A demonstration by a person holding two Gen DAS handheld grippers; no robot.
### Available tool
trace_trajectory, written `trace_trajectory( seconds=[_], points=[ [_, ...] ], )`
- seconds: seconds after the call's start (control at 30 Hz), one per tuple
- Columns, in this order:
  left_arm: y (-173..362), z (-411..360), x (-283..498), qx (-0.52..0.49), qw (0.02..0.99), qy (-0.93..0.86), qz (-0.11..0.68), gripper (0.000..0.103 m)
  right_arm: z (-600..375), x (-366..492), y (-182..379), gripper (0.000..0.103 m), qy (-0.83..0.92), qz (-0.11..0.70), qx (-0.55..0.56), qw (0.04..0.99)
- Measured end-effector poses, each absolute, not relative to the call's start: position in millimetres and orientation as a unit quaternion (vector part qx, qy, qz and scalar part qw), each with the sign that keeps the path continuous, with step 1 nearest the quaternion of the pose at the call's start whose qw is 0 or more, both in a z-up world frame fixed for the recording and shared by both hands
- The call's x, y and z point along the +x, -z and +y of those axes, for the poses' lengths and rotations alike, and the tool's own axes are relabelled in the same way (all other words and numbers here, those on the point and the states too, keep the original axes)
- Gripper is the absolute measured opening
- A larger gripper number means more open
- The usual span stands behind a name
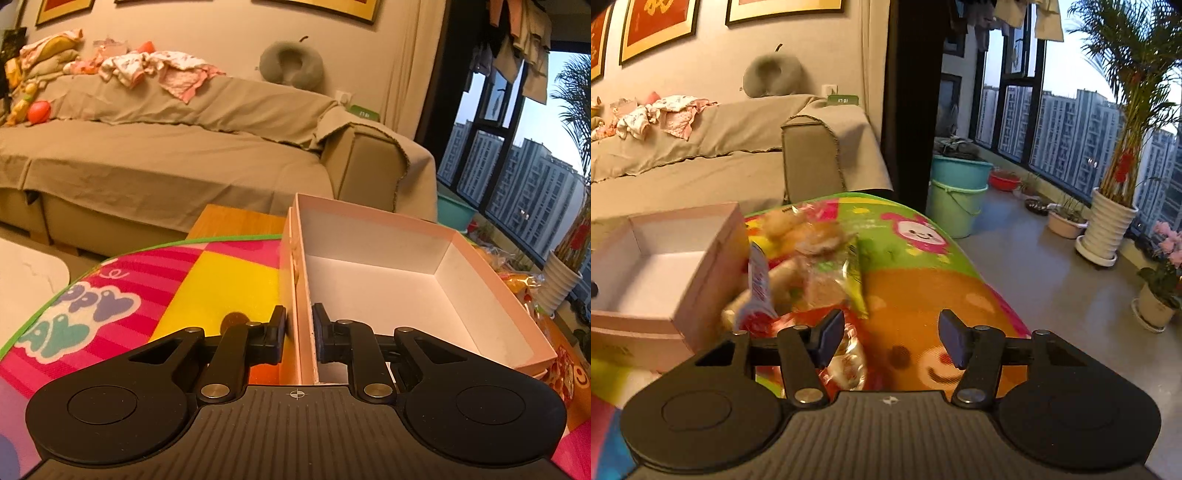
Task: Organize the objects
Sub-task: 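Grasp the red egg pouch with the right gripper, then carry the red egg pouch into the pink box and release it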
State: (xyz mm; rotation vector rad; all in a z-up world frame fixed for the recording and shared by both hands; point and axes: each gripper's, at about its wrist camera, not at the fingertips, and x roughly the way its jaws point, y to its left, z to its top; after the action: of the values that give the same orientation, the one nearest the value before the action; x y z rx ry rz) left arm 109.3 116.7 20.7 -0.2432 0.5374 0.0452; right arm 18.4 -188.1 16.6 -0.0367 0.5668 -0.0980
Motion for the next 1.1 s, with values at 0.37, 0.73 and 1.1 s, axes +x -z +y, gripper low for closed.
trace_trajectory(
  seconds=[0.37, 0.73, 1.1],
  points=[
    [-20.1, 117.5, 108.9, -0.120, 0.957, -0.021, 0.264, 0.018, -145.4, 9.6, 13.0, 0.082, -0.065, 0.294, -0.151, 0.942],
    [-20.7, 117.0, 108.9, -0.110, 0.959, -0.017, 0.261, 0.017, -147.8, 2.7, 4.6, 0.072, -0.093, 0.327, -0.148, 0.929],
    [-21.2, 114.6, 108.7, -0.109, 0.959, -0.020, 0.261, 0.016, -107.1, -11.9, -122.6, 0.073, -0.190, 0.275, -0.082, 0.939]
  ],
)
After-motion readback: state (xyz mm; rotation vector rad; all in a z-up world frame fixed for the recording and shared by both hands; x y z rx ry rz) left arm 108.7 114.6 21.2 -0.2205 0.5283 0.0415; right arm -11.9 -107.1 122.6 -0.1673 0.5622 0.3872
